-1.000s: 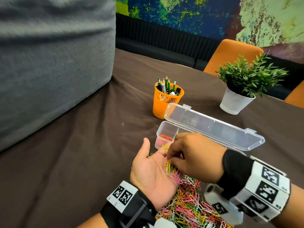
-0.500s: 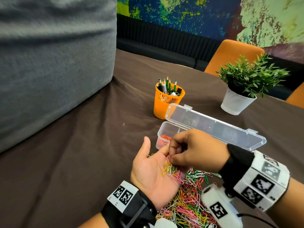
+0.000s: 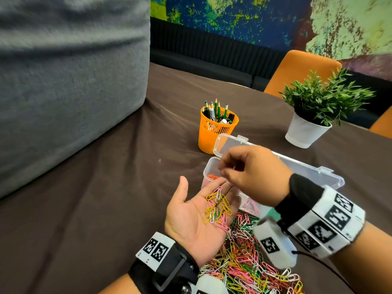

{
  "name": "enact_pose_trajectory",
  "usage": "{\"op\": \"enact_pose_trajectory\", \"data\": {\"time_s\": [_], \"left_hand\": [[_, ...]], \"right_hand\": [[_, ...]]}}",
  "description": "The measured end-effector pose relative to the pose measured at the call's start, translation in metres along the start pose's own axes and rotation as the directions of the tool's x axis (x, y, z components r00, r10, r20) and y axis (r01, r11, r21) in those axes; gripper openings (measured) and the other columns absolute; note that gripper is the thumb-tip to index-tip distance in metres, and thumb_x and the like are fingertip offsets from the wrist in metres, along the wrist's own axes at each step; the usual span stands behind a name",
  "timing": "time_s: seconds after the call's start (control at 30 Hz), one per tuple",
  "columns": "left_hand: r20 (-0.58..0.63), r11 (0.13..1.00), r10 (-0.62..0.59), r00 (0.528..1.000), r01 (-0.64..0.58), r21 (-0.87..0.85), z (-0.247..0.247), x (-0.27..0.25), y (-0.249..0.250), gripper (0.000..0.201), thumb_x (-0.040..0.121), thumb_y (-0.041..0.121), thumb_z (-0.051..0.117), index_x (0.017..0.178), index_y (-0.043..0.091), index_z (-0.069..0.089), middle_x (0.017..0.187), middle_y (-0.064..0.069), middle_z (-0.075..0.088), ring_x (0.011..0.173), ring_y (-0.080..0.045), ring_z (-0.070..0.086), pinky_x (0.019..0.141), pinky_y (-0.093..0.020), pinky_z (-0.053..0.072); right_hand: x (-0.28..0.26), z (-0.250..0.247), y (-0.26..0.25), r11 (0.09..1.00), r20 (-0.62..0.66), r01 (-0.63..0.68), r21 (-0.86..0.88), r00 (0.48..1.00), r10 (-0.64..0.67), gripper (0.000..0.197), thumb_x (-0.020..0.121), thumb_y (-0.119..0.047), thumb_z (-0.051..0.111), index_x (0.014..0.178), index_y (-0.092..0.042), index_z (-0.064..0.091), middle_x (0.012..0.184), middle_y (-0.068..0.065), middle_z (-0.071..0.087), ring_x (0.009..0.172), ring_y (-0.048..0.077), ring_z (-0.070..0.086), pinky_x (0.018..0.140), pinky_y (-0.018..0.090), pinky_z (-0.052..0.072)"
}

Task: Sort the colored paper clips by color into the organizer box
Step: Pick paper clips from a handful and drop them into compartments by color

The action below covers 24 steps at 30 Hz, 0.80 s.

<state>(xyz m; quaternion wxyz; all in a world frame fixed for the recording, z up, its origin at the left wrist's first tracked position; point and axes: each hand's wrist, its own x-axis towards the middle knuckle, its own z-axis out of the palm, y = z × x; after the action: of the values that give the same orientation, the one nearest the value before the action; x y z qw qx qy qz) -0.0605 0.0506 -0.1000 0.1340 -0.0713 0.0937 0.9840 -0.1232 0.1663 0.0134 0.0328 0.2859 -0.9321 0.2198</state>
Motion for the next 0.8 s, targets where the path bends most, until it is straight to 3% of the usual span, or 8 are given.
{"op": "enact_pose_trajectory", "data": {"time_s": [0.1,0.2,0.37,0.47,0.57,0.63,0.7,0.8], "left_hand": [[0.031,0.998,-0.027,0.999,0.025,0.050,-0.002,-0.001,0.004,0.091,0.091,0.071,0.037,0.142,-0.004,0.047,0.147,-0.024,0.047,0.132,-0.039,0.045,0.120,-0.047,0.023],[0.030,0.995,-0.033,0.999,0.030,0.096,-0.002,-0.001,0.005,0.091,0.091,0.073,0.032,0.140,-0.001,0.050,0.140,-0.022,0.056,0.131,-0.037,0.052,0.107,-0.049,0.040],[0.021,0.998,-0.018,1.000,0.016,0.059,0.001,0.000,0.003,0.092,0.092,0.070,0.035,0.140,-0.007,0.046,0.139,-0.027,0.055,0.130,-0.039,0.054,0.112,-0.051,0.035],[0.033,1.000,-0.007,0.999,0.006,0.031,0.002,0.000,0.003,0.091,0.093,0.070,0.035,0.140,-0.008,0.045,0.138,-0.028,0.055,0.129,-0.040,0.054,0.108,-0.051,0.043],[0.039,1.000,-0.012,0.999,0.011,0.019,0.005,-0.002,0.001,0.091,0.093,0.069,0.033,0.140,-0.008,0.045,0.138,-0.028,0.055,0.128,-0.039,0.054,0.082,-0.047,0.060],[0.040,1.000,-0.016,0.999,0.017,-0.006,0.006,-0.002,0.000,0.091,0.093,0.069,0.034,0.140,-0.007,0.045,0.138,-0.029,0.054,0.131,-0.039,0.051,0.067,-0.040,0.060],[0.031,1.000,-0.012,0.999,0.012,-0.008,0.004,-0.001,0.000,0.091,0.092,0.070,0.034,0.140,-0.007,0.045,0.139,-0.030,0.053,0.134,-0.041,0.048,0.073,-0.041,0.059],[0.017,1.000,-0.020,1.000,0.020,0.010,0.002,0.000,0.001,0.092,0.091,0.070,0.035,0.141,-0.007,0.043,0.140,-0.030,0.052,0.135,-0.043,0.046,0.102,-0.047,0.048]], "right_hand": [[-0.034,0.000,-0.011,0.997,0.217,0.041,-0.059,0.976,-0.027,0.018,0.077,-0.044,0.071,0.087,-0.030,0.066,0.070,-0.014,0.065,0.065,0.001,0.059,0.064,0.022,0.048],[-0.058,0.008,-0.007,0.996,0.272,0.054,-0.070,0.962,-0.033,0.039,0.069,-0.061,0.072,0.098,-0.036,0.066,0.078,-0.015,0.064,0.073,0.001,0.058,0.069,0.021,0.049],[-0.073,0.020,0.003,0.995,0.125,0.102,-0.021,0.987,-0.099,0.023,0.078,-0.050,0.063,0.092,-0.034,0.070,0.078,-0.015,0.065,0.076,0.004,0.060,0.070,0.019,0.048],[-0.079,0.022,0.003,0.997,0.063,0.077,0.032,0.995,-0.079,0.013,0.078,-0.037,0.065,0.089,-0.033,0.071,0.075,-0.015,0.067,0.073,0.004,0.062,0.066,0.015,0.047],[-0.079,0.023,0.004,0.988,0.019,0.009,0.157,1.000,-0.012,0.015,0.077,-0.020,0.073,0.086,-0.030,0.065,0.072,-0.013,0.064,0.064,0.006,0.060,0.062,0.017,0.048],[-0.080,0.023,0.005,0.951,0.009,-0.032,0.309,1.000,0.030,0.026,0.075,-0.009,0.078,0.080,-0.026,0.060,0.070,-0.007,0.062,0.058,0.005,0.055,0.058,0.020,0.048],[-0.080,0.022,0.005,0.920,0.009,-0.041,0.391,0.999,0.040,0.029,0.074,-0.004,0.080,0.075,-0.024,0.059,0.067,-0.007,0.060,0.057,0.002,0.052,0.056,0.017,0.045],[-0.080,0.024,0.006,0.888,0.029,-0.059,0.456,0.998,0.051,0.024,0.074,-0.003,0.080,0.072,-0.018,0.062,0.063,-0.006,0.059,0.057,0.002,0.050,0.056,0.018,0.045]]}}
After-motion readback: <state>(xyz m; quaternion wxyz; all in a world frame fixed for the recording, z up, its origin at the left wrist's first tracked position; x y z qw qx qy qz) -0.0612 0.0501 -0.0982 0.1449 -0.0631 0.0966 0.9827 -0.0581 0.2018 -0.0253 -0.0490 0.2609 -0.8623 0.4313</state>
